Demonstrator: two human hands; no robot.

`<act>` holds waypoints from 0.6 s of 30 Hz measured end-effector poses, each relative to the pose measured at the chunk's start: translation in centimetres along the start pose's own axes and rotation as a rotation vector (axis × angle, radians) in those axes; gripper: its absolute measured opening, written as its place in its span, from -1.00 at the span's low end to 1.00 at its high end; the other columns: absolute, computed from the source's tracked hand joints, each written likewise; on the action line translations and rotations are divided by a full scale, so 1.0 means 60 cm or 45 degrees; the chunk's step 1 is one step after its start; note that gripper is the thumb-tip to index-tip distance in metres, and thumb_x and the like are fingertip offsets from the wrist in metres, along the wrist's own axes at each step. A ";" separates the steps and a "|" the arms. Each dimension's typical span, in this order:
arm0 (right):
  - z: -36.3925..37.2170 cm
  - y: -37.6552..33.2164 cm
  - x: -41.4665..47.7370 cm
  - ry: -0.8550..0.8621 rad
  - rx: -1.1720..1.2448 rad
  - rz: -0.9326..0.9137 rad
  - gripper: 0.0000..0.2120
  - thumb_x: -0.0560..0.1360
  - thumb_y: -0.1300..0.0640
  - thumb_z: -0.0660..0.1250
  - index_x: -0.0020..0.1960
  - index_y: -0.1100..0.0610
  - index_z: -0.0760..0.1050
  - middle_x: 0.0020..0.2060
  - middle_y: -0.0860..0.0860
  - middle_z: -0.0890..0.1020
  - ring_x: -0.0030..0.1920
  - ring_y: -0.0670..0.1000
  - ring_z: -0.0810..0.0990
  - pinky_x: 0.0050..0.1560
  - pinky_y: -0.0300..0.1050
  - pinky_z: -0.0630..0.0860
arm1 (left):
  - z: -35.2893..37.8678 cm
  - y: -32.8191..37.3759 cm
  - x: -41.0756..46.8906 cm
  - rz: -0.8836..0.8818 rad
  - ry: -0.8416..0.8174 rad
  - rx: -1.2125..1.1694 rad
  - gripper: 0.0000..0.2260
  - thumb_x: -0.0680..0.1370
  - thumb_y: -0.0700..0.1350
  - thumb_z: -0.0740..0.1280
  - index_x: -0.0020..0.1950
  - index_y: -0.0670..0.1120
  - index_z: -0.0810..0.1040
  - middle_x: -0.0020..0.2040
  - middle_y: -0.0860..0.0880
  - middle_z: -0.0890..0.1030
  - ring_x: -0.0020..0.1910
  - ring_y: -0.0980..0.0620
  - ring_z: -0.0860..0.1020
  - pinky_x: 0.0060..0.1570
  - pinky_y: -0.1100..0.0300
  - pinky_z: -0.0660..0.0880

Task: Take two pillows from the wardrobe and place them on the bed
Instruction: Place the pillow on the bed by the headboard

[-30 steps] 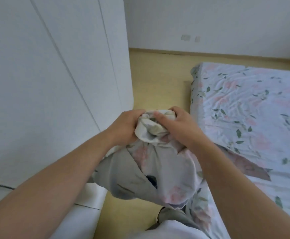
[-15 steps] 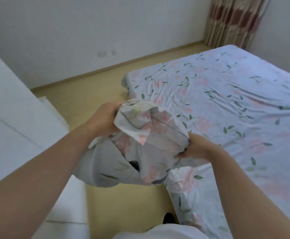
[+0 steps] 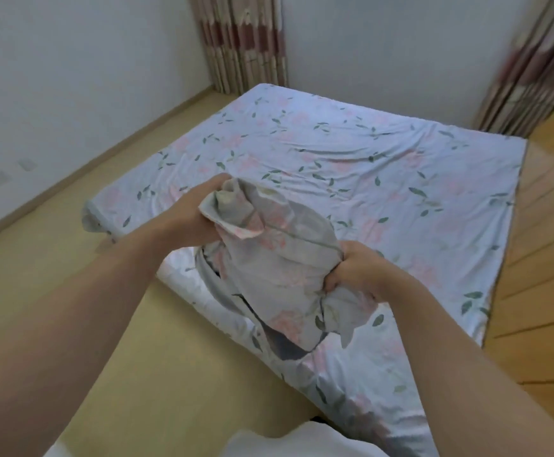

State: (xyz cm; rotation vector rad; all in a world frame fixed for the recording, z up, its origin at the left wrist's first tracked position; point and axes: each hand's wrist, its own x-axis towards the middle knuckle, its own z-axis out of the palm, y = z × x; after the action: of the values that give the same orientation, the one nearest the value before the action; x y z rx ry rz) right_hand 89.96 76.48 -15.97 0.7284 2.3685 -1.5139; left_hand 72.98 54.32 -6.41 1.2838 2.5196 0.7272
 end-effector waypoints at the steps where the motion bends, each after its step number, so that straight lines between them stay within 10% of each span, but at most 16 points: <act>1: -0.003 -0.001 -0.008 0.059 -0.012 0.012 -0.65 0.19 0.29 0.52 -0.04 0.06 0.68 -0.10 0.08 0.74 -0.05 0.15 0.69 0.04 0.19 0.69 | 0.001 0.004 0.013 -0.002 -0.026 -0.018 -0.70 0.40 -0.08 0.42 0.10 -0.03 0.48 -0.06 0.09 0.51 -0.09 0.06 0.52 -0.11 0.30 0.45; 9: -0.039 -0.005 -0.117 0.462 0.030 0.179 -0.78 0.10 0.36 0.42 -0.41 0.07 0.51 -0.34 0.09 0.59 -0.27 0.14 0.53 -0.31 0.02 0.50 | 0.049 0.047 0.107 0.039 -0.455 -0.018 -0.92 0.42 -0.16 0.41 -0.25 -0.08 0.54 -0.18 -0.06 0.62 -0.12 -0.09 0.57 -0.07 -0.03 0.55; 13: -0.044 0.008 -0.174 0.520 -0.004 0.316 -0.79 0.13 0.37 0.42 -0.33 0.13 0.51 -0.31 0.07 0.59 -0.28 0.11 0.52 -0.33 -0.06 0.46 | 0.109 0.092 0.135 0.145 -0.644 0.008 -0.64 0.51 -0.38 0.24 -0.43 -0.05 0.39 -0.37 0.02 0.47 -0.29 0.01 0.43 -0.32 0.27 0.40; 18: -0.075 0.066 -0.221 0.566 -0.089 0.433 -0.77 0.19 0.31 0.42 -0.23 0.08 0.51 -0.24 0.10 0.65 -0.23 0.16 0.58 -0.27 0.01 0.46 | 0.174 0.137 0.179 0.207 -0.813 -0.060 -0.92 0.53 -0.28 0.33 -0.12 -0.17 0.60 -0.13 -0.04 0.60 -0.11 -0.01 0.55 -0.04 0.22 0.54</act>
State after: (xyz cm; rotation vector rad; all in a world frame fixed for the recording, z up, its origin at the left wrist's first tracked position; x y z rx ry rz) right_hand 103.58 78.17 -11.13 1.4928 2.4015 -1.2159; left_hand 76.55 70.44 -10.72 1.4331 1.8939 0.3236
